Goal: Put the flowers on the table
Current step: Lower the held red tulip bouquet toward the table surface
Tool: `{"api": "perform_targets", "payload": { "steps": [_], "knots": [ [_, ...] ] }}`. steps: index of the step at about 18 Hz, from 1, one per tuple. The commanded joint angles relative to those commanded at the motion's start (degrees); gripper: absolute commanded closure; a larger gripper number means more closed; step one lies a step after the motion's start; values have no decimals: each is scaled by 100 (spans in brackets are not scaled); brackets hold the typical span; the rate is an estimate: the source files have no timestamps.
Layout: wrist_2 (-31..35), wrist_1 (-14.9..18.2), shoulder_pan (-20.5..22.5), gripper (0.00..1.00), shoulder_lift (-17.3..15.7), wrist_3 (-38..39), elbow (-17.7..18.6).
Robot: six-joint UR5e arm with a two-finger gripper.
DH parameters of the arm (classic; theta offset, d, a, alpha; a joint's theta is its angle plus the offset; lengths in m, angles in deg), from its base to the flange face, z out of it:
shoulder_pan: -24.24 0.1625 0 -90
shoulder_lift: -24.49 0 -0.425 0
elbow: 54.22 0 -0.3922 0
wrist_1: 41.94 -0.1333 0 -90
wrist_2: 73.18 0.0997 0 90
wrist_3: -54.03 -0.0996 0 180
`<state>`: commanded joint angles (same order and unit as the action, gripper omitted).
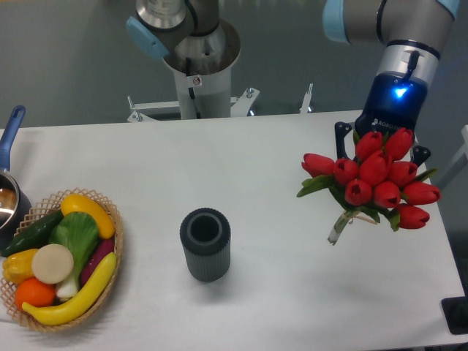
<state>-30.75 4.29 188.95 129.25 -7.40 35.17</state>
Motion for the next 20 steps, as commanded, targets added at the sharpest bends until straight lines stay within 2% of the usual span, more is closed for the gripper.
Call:
{"api": "perform_targets", "payload": {
  "steps": [7, 12, 17, 20],
  "knots": [
    [1170, 9, -299, 58, 0, -202, 52],
    [2259, 9, -624, 58, 70, -326, 35],
    [2612, 17, -730, 58, 210, -483, -9],
    [3270, 35, -843, 58, 351, -685, 8]
  ]
}}
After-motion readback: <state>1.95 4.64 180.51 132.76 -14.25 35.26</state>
